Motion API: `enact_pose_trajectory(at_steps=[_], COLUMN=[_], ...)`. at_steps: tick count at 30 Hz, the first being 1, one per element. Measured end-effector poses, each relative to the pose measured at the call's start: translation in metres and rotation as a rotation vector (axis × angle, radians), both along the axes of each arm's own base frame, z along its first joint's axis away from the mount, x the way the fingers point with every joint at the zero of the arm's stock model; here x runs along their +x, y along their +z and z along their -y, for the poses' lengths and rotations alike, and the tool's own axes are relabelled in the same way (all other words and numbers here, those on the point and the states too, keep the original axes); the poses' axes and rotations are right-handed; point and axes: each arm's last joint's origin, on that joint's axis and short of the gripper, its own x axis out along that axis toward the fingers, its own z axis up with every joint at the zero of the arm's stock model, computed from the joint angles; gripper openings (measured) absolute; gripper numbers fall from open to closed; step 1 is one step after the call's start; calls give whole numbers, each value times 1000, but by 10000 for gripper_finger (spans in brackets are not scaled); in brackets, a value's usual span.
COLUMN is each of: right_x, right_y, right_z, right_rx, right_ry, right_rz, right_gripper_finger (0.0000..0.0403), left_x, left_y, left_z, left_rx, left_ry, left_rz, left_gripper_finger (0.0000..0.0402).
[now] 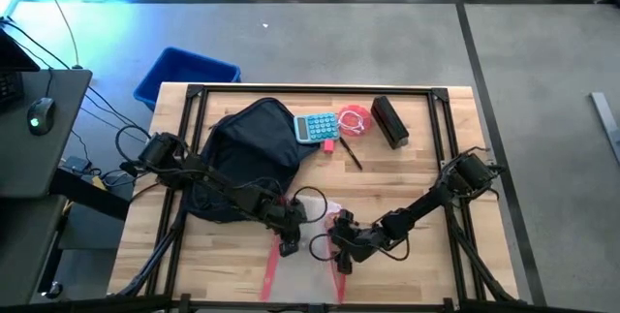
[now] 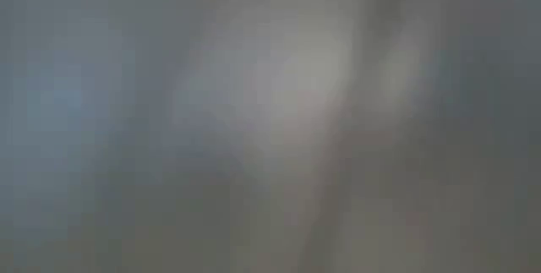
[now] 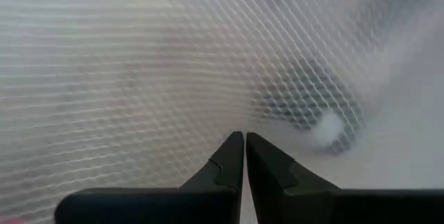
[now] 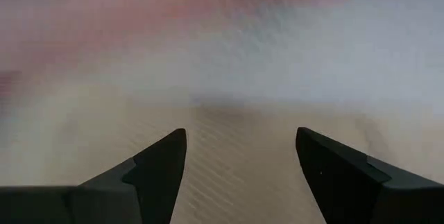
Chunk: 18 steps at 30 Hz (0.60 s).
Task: Unpack backpack
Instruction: Remove the black charger adapter from the transparent pink zip bag
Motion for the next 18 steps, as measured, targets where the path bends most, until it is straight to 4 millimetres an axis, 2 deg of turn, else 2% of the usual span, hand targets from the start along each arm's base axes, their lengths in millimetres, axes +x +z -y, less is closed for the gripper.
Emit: enact_pose_trajectory(at_steps=[6, 11, 18], right_x=[12, 21, 35], right_y=[9, 9, 20], right_z=[8, 23, 26], right_rx=[-12, -31, -59], right_ry=[32, 4, 122], right_rz=[96, 101, 108], right_gripper_finger=[256, 256, 271], left_x=[2, 6, 9], left_y=[0, 2, -5], left_z=[-7, -8, -8], left_rx=[12, 9, 11], left_ry=[25, 20, 70], left_rz=[-1, 42, 43], left_gripper_finger=[0, 0, 0])
